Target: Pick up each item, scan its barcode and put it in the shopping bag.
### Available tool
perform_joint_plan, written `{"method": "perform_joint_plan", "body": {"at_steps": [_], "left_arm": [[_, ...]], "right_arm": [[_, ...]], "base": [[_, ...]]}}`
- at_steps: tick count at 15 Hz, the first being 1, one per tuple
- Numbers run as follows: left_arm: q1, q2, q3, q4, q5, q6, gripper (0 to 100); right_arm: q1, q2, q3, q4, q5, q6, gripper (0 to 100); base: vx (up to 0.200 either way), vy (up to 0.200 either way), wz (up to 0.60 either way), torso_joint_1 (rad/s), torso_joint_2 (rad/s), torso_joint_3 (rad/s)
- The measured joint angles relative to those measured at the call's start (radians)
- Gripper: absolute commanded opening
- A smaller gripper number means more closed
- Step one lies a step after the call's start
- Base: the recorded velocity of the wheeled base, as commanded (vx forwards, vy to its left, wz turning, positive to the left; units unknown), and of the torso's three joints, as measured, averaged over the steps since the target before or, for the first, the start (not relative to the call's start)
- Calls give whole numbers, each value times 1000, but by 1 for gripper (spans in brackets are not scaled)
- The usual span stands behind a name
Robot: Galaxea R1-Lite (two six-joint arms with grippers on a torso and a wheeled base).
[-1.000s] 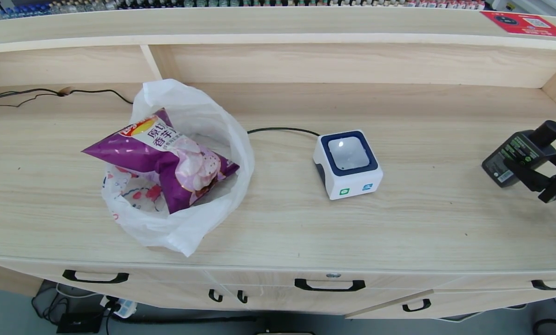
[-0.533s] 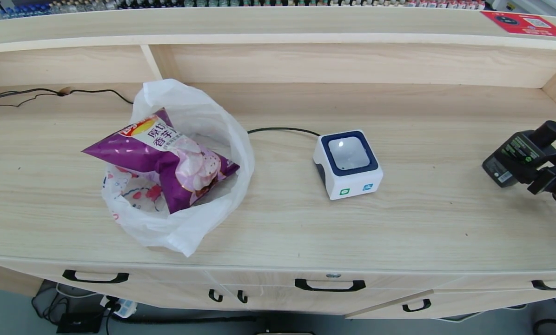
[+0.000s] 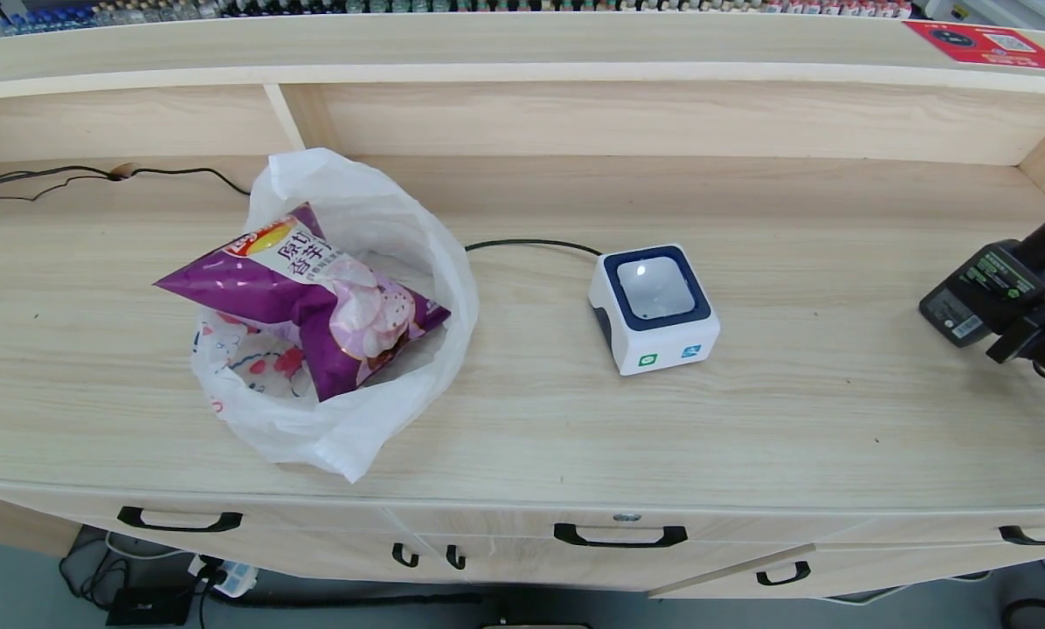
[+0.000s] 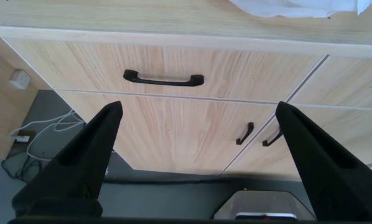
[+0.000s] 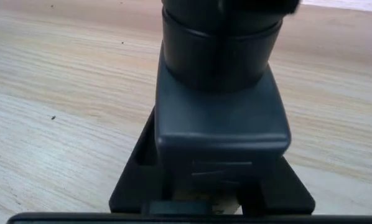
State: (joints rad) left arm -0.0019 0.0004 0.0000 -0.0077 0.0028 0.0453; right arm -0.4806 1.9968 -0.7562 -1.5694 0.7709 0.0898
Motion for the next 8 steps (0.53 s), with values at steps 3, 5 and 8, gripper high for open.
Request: {"method": "perform_joint_plan", "body": {"at_steps": [3, 5, 8], "left_arm": [[1, 0, 0, 0, 0, -2, 100], [1, 0, 0, 0, 0, -2, 100], [0, 0, 0, 0, 0, -2, 100]], "right_arm": [[9, 0, -7, 1, 1, 0, 0], [21, -6, -6, 1, 0, 0, 0], [26, -36, 1, 0, 0, 6, 0]], "base": [[0, 0, 0, 0, 0, 0], [0, 0, 0, 0, 0, 0], [0, 0, 0, 0, 0, 0]]}}
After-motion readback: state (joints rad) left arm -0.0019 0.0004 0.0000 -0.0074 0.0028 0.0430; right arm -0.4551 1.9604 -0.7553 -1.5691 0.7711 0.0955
